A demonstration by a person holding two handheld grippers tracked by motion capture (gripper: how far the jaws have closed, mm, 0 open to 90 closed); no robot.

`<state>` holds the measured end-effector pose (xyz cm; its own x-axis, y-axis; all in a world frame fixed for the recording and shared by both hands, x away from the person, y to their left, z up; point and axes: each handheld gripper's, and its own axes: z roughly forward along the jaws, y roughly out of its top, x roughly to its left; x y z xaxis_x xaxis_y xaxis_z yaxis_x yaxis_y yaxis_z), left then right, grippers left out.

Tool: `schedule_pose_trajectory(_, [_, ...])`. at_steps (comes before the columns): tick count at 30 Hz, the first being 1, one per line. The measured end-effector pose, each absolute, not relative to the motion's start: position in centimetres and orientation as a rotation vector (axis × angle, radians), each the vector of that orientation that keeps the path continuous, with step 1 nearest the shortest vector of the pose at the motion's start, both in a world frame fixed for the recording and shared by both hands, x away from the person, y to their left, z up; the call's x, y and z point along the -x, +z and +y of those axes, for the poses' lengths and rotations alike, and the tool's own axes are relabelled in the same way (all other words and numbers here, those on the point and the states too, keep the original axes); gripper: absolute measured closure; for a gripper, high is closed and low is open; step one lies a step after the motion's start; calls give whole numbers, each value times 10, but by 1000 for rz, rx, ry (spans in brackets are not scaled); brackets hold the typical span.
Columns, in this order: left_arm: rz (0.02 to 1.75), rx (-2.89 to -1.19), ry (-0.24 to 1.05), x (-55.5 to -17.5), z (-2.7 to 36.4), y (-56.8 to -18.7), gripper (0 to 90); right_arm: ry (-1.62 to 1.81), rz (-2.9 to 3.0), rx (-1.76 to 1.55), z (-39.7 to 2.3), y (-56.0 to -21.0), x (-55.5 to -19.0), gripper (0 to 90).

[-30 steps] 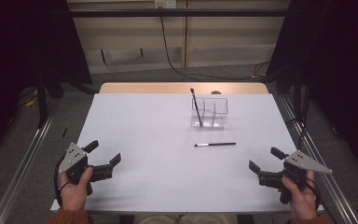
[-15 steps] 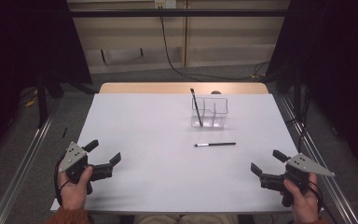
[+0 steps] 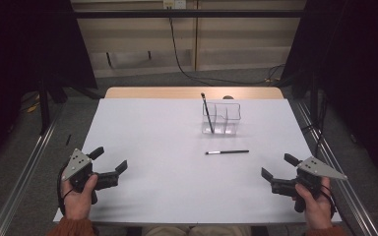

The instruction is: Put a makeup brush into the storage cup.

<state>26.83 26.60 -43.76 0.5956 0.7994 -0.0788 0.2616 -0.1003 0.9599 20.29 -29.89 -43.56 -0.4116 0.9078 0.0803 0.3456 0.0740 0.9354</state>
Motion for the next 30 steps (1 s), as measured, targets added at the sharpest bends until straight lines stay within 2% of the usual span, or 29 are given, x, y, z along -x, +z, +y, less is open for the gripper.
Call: schedule_pose_trajectory(30, [887, -1669, 597, -260, 265, -438, 20, 1456, 1859, -1107, -263, -407, -264, 26])
